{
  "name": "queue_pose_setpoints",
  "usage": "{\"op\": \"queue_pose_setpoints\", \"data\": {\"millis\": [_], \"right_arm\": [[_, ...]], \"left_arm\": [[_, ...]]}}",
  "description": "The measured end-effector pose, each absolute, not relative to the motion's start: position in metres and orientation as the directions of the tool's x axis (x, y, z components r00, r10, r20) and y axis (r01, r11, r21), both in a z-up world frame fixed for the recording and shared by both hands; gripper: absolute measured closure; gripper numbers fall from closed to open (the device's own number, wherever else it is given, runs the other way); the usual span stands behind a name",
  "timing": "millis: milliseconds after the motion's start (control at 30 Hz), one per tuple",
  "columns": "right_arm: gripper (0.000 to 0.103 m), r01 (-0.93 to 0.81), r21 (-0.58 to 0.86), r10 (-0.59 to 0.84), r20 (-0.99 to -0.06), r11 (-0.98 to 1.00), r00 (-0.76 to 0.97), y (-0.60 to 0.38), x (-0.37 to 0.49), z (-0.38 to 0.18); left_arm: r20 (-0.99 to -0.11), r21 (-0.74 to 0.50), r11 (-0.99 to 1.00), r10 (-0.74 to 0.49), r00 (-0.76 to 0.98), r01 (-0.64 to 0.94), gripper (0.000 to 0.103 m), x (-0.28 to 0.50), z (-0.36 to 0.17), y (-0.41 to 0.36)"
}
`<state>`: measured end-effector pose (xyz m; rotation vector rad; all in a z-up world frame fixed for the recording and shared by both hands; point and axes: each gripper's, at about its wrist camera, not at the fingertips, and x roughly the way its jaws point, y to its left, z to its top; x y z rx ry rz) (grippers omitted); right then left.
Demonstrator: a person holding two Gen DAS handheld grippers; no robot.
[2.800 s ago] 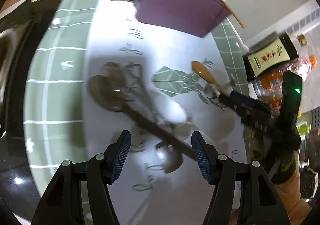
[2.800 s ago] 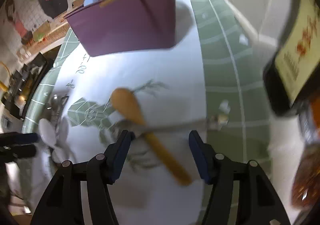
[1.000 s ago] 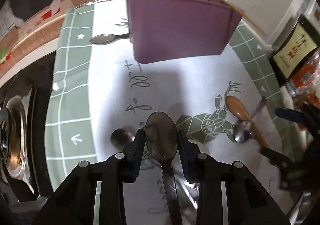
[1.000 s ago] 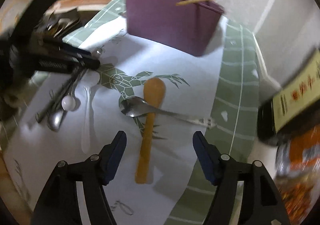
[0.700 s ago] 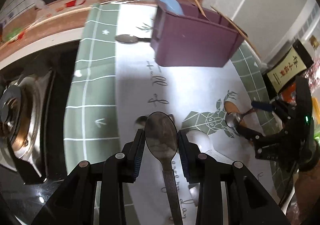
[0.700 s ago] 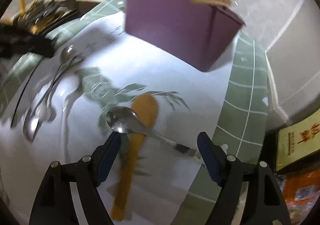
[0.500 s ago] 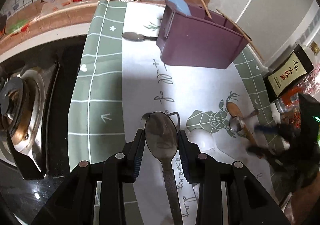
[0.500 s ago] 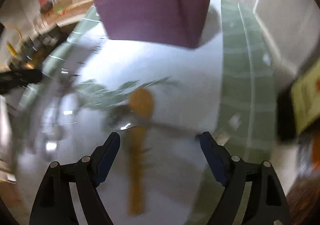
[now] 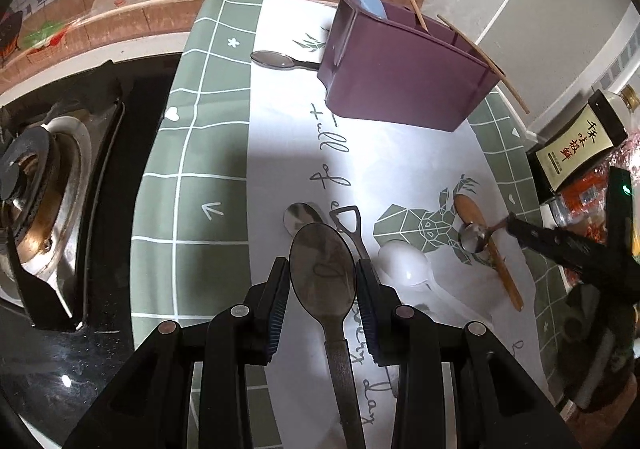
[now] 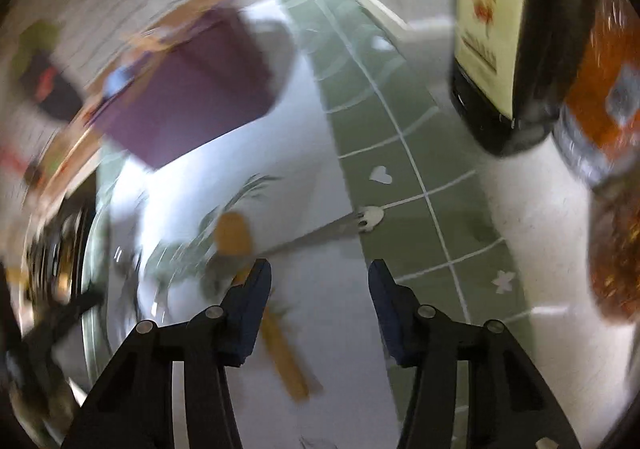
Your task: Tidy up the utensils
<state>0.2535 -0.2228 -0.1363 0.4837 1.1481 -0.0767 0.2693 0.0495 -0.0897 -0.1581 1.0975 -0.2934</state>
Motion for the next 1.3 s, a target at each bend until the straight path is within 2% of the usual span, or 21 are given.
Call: {"op": "queue_pose_setpoints", "data": {"millis": [133,200,233,267,433,500,533,600,633,733,833,867,967,1033,1100,1133,1200,1300], "right_arm": [[0.054,0.225,0.227,0.104,-0.884,0.948,0.456,-0.195,0.273,-0.131],[0.054,0.069,0.275,0.22,-0.876,0.959,0.43,-0.175,0.279,-0.129],[0.057,-0.03,0.347,0.331,-0.86,0.937,0.388,-0.166,0.28,-0.126],[0.058,-0.07,0.369,0.367,-0.851,0.927,0.377,-0.162,0.279,-0.122],[0.055,-0.329,0.108,0.249,-0.87,0.938,0.425,-0.147,0.258,-0.089],[0.048,-0.41,0.022,0.208,-0.885,0.912,0.416,-0.151,0.246,-0.089],[0.04,-0.439,-0.019,0.185,-0.89,0.899,0.416,-0.153,0.243,-0.091],[0.036,-0.438,-0.064,0.14,-0.898,0.897,0.418,-0.161,0.241,-0.098],[0.036,-0.419,-0.038,0.152,-0.899,0.907,0.41,-0.172,0.246,-0.103],[0.037,-0.305,0.166,0.283,-0.874,0.938,0.396,-0.188,0.254,-0.1],[0.047,-0.261,0.138,0.253,-0.837,0.956,0.485,-0.177,0.257,-0.096],[0.053,-0.244,0.123,0.232,-0.838,0.962,0.494,-0.167,0.258,-0.099],[0.063,-0.174,0.112,0.184,-0.853,0.978,0.487,-0.147,0.279,-0.113],[0.066,-0.124,0.028,0.086,-0.867,0.992,0.492,-0.129,0.296,-0.126],[0.08,-0.093,0.002,0.048,-0.866,0.996,0.497,-0.121,0.302,-0.132],[0.094,-0.099,0.004,0.052,-0.872,0.995,0.487,-0.119,0.303,-0.132],[0.098,-0.134,0.026,0.086,-0.883,0.991,0.462,-0.116,0.298,-0.126],[0.099,-0.182,0.06,0.141,-0.869,0.981,0.475,-0.118,0.28,-0.109]], "left_arm": [[-0.85,-0.272,0.951,-0.309,0.427,0.148,0.069,0.266,-0.086,0.054],[-0.852,-0.272,0.952,-0.305,0.425,0.138,0.069,0.267,-0.086,0.058],[-0.854,-0.272,0.953,-0.302,0.424,0.131,0.069,0.267,-0.087,0.06],[-0.855,-0.272,0.954,-0.298,0.424,0.124,0.069,0.268,-0.087,0.062],[-0.857,-0.288,0.953,-0.3,0.42,0.093,0.069,0.268,-0.092,0.072],[-0.857,-0.292,0.952,-0.303,0.417,0.092,0.069,0.268,-0.093,0.073],[-0.857,-0.294,0.951,-0.305,0.415,0.09,0.069,0.268,-0.094,0.073],[-0.86,-0.298,0.951,-0.307,0.408,0.087,0.069,0.269,-0.096,0.073],[-0.861,-0.299,0.951,-0.307,0.405,0.084,0.069,0.269,-0.098,0.073],[-0.866,-0.3,0.951,-0.305,0.398,0.076,0.069,0.27,-0.101,0.072],[-0.865,-0.295,0.953,-0.3,0.403,0.077,0.069,0.268,-0.099,0.07],[-0.861,-0.293,0.953,-0.299,0.411,0.079,0.069,0.268,-0.098,0.069],[-0.852,-0.297,0.951,-0.302,0.427,0.08,0.069,0.268,-0.094,0.069],[-0.848,-0.293,0.952,-0.3,0.436,0.087,0.069,0.268,-0.091,0.067],[-0.846,-0.285,0.954,-0.295,0.444,0.091,0.069,0.267,-0.087,0.067],[-0.845,-0.28,0.955,-0.293,0.448,0.096,0.069,0.266,-0.084,0.066],[-0.839,-0.276,0.955,-0.294,0.458,0.107,0.069,0.263,-0.079,0.064],[-0.827,-0.271,0.954,-0.301,0.475,0.131,0.069,0.258,-0.07,0.061]]}}
